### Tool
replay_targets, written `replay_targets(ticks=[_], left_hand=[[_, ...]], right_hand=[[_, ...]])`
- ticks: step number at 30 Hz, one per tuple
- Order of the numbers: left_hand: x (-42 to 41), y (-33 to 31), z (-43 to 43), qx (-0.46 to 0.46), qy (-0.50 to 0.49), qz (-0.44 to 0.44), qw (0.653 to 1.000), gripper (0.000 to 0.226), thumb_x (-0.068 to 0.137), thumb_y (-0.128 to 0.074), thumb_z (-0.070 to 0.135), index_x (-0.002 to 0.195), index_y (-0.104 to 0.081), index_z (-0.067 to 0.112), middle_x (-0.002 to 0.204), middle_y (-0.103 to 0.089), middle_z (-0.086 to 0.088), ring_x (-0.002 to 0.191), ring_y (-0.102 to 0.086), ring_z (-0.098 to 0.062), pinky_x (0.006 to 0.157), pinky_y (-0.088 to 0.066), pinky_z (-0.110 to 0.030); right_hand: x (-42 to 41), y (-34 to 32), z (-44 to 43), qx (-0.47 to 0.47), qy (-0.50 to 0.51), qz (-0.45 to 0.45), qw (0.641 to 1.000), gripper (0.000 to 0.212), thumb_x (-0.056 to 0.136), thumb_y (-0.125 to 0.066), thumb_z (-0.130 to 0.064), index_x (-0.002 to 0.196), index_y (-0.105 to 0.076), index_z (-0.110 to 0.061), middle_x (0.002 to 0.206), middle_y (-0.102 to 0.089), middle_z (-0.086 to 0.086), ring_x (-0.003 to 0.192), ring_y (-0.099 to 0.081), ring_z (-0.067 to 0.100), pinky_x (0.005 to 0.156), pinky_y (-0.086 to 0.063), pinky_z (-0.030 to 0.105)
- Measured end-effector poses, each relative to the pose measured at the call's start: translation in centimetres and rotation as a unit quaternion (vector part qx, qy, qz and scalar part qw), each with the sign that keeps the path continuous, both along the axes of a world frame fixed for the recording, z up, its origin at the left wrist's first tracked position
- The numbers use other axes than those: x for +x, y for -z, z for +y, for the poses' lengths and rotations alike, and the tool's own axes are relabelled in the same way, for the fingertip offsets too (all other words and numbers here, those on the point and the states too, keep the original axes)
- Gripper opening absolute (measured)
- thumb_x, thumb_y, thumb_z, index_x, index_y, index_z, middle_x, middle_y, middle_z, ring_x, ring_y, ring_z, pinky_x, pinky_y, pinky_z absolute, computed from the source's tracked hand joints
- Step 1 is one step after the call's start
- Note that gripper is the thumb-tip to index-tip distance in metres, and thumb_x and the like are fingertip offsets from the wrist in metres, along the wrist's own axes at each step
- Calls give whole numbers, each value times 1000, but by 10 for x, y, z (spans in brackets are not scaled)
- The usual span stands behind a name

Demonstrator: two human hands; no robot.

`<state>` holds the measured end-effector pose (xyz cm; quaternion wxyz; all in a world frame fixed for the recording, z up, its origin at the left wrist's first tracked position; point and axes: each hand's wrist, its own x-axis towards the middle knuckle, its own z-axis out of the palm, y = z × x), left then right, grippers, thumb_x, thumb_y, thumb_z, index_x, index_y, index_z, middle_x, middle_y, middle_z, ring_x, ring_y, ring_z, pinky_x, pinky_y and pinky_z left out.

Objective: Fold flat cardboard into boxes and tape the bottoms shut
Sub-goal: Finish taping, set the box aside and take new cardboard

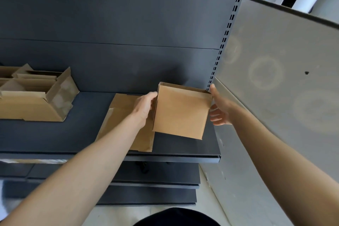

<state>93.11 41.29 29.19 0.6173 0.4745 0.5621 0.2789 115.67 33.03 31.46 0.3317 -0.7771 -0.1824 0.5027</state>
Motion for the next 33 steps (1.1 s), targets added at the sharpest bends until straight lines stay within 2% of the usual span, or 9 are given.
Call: replay_targets(ticks=[2, 4, 9, 15, 18, 21, 25, 29, 33], left_hand=[[1, -2, 4, -32, 20, 1, 999, 69, 89, -49, 59, 142, -40, 17, 145, -42, -5, 133, -39, -30, 107, -31, -49], [5, -4, 5, -38, 40, 2, 998, 76, 85, -45, 68, 143, -38, 20, 145, -42, -4, 133, -38, -30, 108, -30, -53], [2, -21, 10, 25, -35, -37, 998, 39, 90, -49, 59, 108, -46, 24, 98, -50, 8, 85, -49, -9, 83, -40, -40], [-59, -42, 38, 76, -190, -81, 975, 11, 90, -52, 35, 87, -52, 25, 91, -52, 2, 87, -52, -16, 84, -45, -37], [-104, -47, 56, 97, -250, -83, 960, 8, 90, -54, 28, 96, -55, 23, 94, -52, 1, 94, -53, -18, 88, -48, -37], [-150, -48, 75, 100, -302, -91, 944, 18, 90, -54, 20, 108, -56, 20, 93, -51, 3, 87, -50, -13, 91, -50, -38], [-200, -40, 97, 111, -319, -88, 937, 38, 90, -56, 9, 128, -55, 18, 105, -58, 0, 87, -53, -11, 94, -48, -33], [-231, -15, 116, 95, -277, -37, 955, 49, 93, -56, 7, 141, -45, 15, 136, -53, -4, 119, -52, -20, 107, -40, -39], [-243, 0, 124, 70, -250, -22, 965, 58, 95, -50, 0, 148, -31, 16, 149, -39, -5, 133, -41, -23, 112, -34, -38]], right_hand=[[-3, 2, 5, 27, 24, 28, 999, 88, 81, -38, -78, 135, -40, -8, 132, -51, 15, 112, -52, 36, 103, -40, 51], [-8, 1, 9, 38, 49, 44, 997, 77, 84, -42, -73, 133, -42, -12, 125, -53, 14, 110, -54, 37, 103, -40, 54], [-28, -22, 27, 90, 53, -28, 994, 58, 90, -42, -64, 115, -47, -11, 108, -57, 11, 96, -59, 32, 91, -50, 51], [-91, -49, 74, 184, -11, -59, 981, 47, 93, -45, -57, 111, -50, -13, 104, -59, 2, 90, -59, 18, 80, -52, 32], [-138, -48, 102, 201, -66, -29, 977, 57, 92, -45, -57, 133, -47, -17, 126, -54, 0, 113, -55, 22, 100, -46, 39], [-189, -45, 125, 196, -87, 42, 976, 60, 92, -48, -54, 140, -40, -18, 139, -46, 1, 125, -48, 24, 107, -42, 41], [-236, -27, 144, 170, -99, 163, 967, 56, 93, -51, -48, 138, -39, -17, 143, -43, 3, 129, -45, 25, 110, -39, 40], [-261, -3, 158, 138, -103, 188, 967, 68, 89, -55, -52, 144, -35, -17, 151, -35, 2, 133, -41, 26, 110, -38, 39], [-272, 7, 168, 145, -108, 205, 962, 70, 90, -55, -50, 147, -31, -16, 154, -31, 1, 139, -35, 21, 112, -36, 37]])
